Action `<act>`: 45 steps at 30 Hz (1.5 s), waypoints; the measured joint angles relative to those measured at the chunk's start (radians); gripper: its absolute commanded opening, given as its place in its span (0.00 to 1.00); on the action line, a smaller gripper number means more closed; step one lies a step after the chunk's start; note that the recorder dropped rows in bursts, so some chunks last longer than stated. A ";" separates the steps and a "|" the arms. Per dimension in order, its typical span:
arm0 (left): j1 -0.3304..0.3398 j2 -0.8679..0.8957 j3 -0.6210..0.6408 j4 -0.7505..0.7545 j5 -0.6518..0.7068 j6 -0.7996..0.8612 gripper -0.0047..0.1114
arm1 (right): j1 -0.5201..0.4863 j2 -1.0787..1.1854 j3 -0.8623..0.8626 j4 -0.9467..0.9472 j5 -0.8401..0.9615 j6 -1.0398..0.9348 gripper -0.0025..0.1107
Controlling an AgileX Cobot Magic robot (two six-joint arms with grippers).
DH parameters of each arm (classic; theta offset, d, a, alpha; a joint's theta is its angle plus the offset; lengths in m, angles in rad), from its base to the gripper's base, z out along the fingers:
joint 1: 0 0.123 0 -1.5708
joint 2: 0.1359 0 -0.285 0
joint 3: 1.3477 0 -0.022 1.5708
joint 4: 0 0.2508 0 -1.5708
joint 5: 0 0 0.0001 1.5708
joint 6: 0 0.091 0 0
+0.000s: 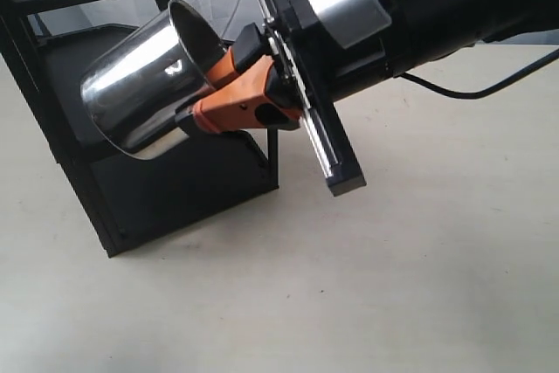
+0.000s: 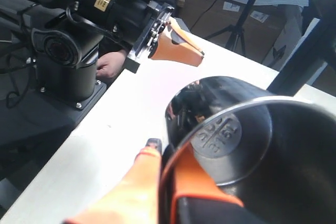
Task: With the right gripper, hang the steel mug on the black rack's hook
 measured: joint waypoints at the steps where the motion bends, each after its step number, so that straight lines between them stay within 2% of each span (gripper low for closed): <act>1: 0.000 0.000 0.000 0.000 0.000 0.000 0.05 | 0.001 0.000 0.000 -0.008 0.000 0.000 0.01; 32: 0.000 0.000 0.000 0.002 0.000 0.000 0.05 | -0.016 0.080 -0.063 0.010 0.004 0.000 0.01; 45: 0.000 0.000 0.000 0.096 0.000 0.000 0.05 | -0.025 0.097 -0.063 0.003 0.016 -0.006 0.01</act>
